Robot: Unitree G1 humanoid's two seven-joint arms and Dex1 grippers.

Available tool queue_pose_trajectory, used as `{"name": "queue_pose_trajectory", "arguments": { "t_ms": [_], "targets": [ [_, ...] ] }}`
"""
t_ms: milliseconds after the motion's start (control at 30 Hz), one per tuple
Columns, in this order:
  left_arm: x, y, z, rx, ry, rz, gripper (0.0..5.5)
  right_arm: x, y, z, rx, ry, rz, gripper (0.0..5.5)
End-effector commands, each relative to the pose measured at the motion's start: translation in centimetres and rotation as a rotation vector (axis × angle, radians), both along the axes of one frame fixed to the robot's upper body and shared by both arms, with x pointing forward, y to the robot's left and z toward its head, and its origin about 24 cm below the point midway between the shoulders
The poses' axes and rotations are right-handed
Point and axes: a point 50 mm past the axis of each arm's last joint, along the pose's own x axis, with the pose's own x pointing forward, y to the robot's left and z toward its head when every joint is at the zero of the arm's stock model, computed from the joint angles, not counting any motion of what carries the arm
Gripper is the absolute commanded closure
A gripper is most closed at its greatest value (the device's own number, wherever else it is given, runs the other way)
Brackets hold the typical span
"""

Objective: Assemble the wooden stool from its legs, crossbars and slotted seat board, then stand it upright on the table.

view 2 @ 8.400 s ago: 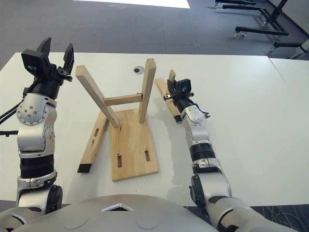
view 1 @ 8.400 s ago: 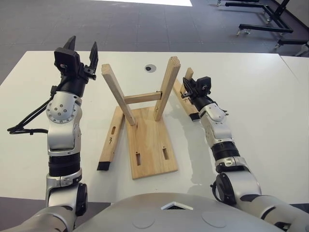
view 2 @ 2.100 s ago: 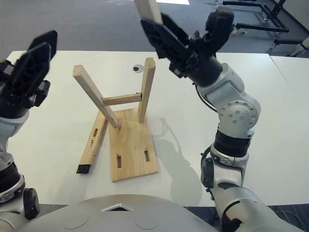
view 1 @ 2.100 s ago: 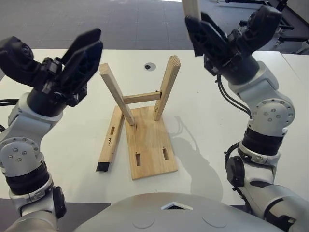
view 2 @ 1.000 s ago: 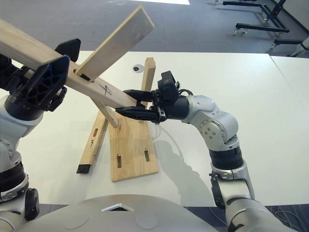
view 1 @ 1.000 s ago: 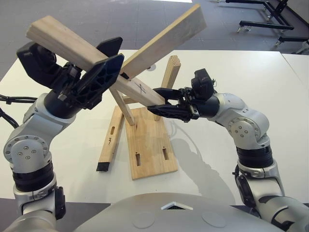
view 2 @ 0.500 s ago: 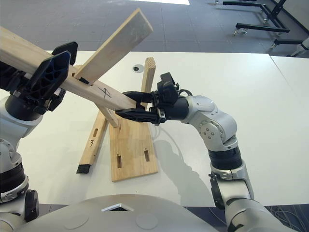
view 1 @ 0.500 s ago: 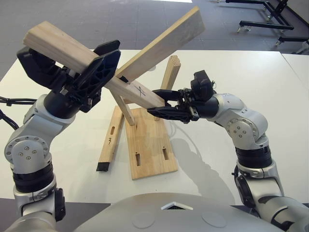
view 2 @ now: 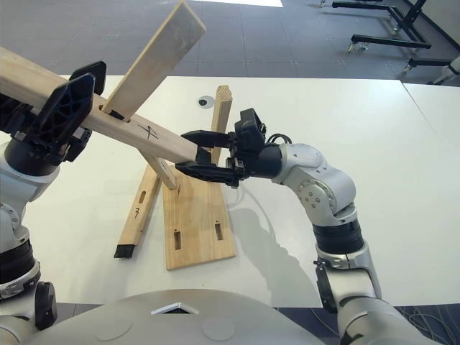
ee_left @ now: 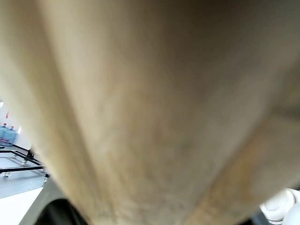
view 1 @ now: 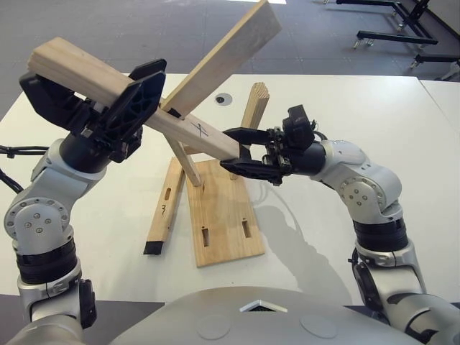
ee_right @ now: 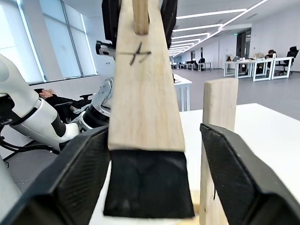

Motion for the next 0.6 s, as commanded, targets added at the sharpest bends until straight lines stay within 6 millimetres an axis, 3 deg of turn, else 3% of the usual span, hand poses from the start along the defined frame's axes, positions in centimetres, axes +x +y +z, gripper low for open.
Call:
{"name": "queue_pose_trajectory", "arguments": {
  "t_ms": [33,133,200,267,333,400,500,600],
  "targets": [
    [-0.2,0.7,0.2,0.003,-0.029,0.044,3.37,-0.8,-3.4,-0.6,-0.09,0.035,0.003,1.51],
    [-0.4,1.2,0.4,0.004,-0.041,0.076,3.37,-1.3,-6.6,-1.3,-0.136,0.074,0.0,0.93],
    [-0.7,1.2,0.0,0.017,-0.03,0.081,3.37,-1.3,-8.1,-1.3,-0.138,0.087,-0.018,0.9],
    [-1.4,0.7,-1.2,0.122,-0.01,0.091,3.38,0.0,-9.3,-0.9,-0.081,0.078,-0.108,0.9],
    [-2.1,0.5,-2.3,0.247,0.004,0.11,3.38,2.5,-10.2,0.3,0.038,0.063,-0.299,0.9],
    [-2.9,0.4,-3.0,0.362,0.004,0.117,3.38,4.7,-10.2,1.9,0.16,0.053,-0.464,0.9],
    [-4.0,-0.4,-3.4,0.477,-0.015,0.097,3.38,7.0,-8.3,4.1,0.253,0.001,-0.688,0.9],
    [-4.8,-1.8,-3.8,0.554,-0.039,0.068,3.38,8.9,-7.6,4.9,0.256,-0.058,-0.972,0.9]
  ]
}}
